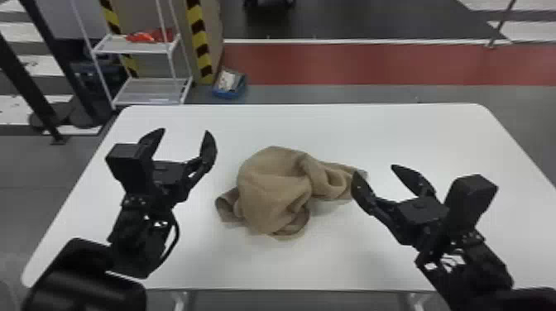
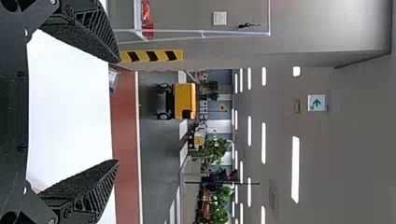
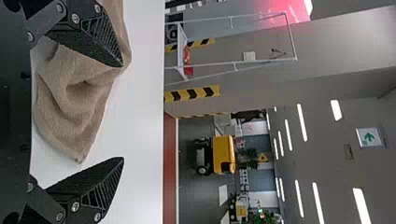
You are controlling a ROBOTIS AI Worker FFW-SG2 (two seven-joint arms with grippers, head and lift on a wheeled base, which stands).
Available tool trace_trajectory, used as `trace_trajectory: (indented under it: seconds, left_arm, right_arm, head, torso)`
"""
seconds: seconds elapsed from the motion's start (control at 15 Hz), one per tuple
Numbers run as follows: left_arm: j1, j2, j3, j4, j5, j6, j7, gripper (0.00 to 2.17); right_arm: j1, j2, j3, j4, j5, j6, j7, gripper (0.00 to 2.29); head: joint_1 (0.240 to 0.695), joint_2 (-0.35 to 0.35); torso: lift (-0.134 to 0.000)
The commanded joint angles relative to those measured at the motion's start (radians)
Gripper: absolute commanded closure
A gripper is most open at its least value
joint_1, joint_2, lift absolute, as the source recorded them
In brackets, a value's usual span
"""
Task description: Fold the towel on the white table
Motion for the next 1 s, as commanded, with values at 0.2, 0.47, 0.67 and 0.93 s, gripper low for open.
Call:
trace_trajectory:
  seconds: [0.2,0.47,0.67,0.93]
  left_arm:
    - [0.003,0.001,-0.009,0.004,-0.002,0.000,-0.002,0.14]
    - [0.010,0.007,-0.009,-0.009,-0.004,0.000,0.002,0.14]
    - [0.010,0.007,-0.011,-0.009,-0.004,0.000,0.000,0.14]
    - [0.012,0.009,-0.015,-0.021,-0.004,0.000,0.003,0.14]
  right_arm:
    - [-0.125,0.023,0.098,0.173,0.063,-0.024,-0.002,0.22]
    - [-0.177,0.024,0.118,0.261,0.109,0.004,-0.002,0.27]
    - [-0.200,0.023,0.101,0.297,0.098,0.065,0.054,0.30]
    - [-0.225,0.023,0.091,0.301,0.107,0.231,0.113,1.64]
  head:
    - [0.695,0.112]
    - [0.695,0.124]
    - [0.695,0.124]
    - [0.695,0.124]
  torso:
    - [-0.120]
    - [-0.120]
    - [-0.120]
    - [-0.120]
